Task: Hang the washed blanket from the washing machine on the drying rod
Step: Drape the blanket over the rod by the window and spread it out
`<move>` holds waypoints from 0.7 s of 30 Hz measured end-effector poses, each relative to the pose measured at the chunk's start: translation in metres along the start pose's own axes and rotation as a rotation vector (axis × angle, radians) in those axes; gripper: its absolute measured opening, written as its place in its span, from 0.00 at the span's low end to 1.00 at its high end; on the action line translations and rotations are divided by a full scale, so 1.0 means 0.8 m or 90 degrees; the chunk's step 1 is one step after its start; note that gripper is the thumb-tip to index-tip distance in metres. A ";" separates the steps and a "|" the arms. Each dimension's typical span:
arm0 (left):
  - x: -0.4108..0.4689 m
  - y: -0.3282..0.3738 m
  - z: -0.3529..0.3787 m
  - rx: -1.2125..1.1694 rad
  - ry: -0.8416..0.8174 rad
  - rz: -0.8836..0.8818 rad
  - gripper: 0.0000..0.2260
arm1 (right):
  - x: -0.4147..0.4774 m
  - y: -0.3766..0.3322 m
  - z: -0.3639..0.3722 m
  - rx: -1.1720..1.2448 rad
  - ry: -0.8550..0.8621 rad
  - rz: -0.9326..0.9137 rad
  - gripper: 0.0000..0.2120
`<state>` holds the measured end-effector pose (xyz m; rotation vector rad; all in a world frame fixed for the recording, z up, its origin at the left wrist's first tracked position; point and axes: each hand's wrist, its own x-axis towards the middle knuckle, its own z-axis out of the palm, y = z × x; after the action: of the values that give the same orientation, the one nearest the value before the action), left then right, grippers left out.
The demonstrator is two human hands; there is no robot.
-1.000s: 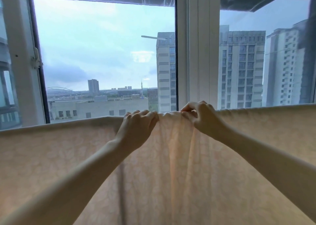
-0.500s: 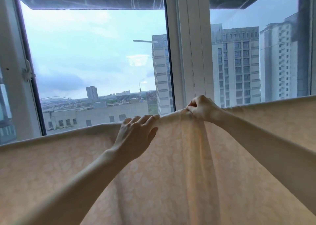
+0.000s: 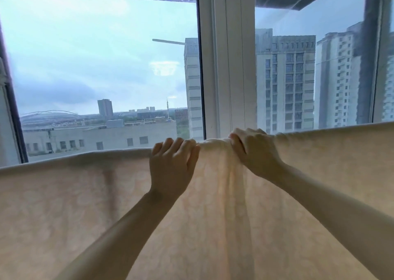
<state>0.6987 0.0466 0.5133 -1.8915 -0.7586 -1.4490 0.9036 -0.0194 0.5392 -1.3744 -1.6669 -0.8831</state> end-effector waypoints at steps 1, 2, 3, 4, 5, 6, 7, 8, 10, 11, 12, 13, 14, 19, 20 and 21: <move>0.001 0.002 0.002 -0.003 0.010 -0.003 0.12 | -0.010 0.008 0.004 -0.031 0.040 -0.042 0.16; 0.002 0.004 0.003 -0.008 0.016 -0.009 0.12 | -0.018 0.015 0.009 -0.054 0.063 -0.068 0.16; 0.003 0.005 0.005 -0.012 0.019 -0.018 0.12 | -0.023 0.022 0.015 -0.075 0.076 -0.083 0.16; 0.003 0.006 0.006 -0.012 0.022 -0.026 0.12 | -0.025 0.027 0.019 -0.093 0.089 -0.096 0.15; 0.002 0.006 0.007 -0.009 0.026 -0.032 0.12 | -0.026 0.028 0.021 -0.103 0.098 -0.106 0.15; 0.001 0.005 0.007 -0.003 0.031 -0.036 0.12 | -0.026 0.029 0.022 -0.102 0.103 -0.117 0.15; 0.001 0.004 0.006 0.004 0.036 -0.039 0.13 | -0.026 0.029 0.022 -0.092 0.104 -0.128 0.15; 0.001 0.003 0.005 0.010 0.042 -0.040 0.13 | -0.026 0.030 0.022 -0.078 0.102 -0.137 0.14; 0.002 0.005 0.003 0.018 0.050 -0.048 0.13 | -0.024 0.030 0.018 -0.045 0.099 -0.151 0.14; 0.003 0.008 0.002 0.019 0.054 -0.057 0.13 | -0.022 0.031 0.015 -0.025 0.097 -0.149 0.14; 0.003 0.011 0.001 0.021 0.057 -0.068 0.14 | -0.021 0.032 0.011 -0.005 0.094 -0.142 0.15; 0.004 0.014 0.001 0.025 0.060 -0.080 0.14 | -0.021 0.032 0.008 0.015 0.092 -0.130 0.16; 0.005 0.018 0.001 0.030 0.060 -0.092 0.14 | -0.020 0.033 0.005 0.037 0.091 -0.115 0.17; 0.010 0.031 -0.006 0.034 0.037 -0.114 0.15 | -0.012 0.042 -0.010 0.113 0.023 -0.016 0.19; 0.010 0.033 -0.008 0.037 0.028 -0.120 0.16 | -0.010 0.042 -0.014 0.119 0.003 -0.009 0.18; 0.010 0.034 -0.010 0.041 0.018 -0.128 0.16 | -0.007 0.041 -0.019 0.127 -0.018 -0.007 0.15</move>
<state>0.7160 0.0234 0.5188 -1.7834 -0.9930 -1.5494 0.9390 -0.0299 0.5421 -1.2480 -1.7345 -0.6852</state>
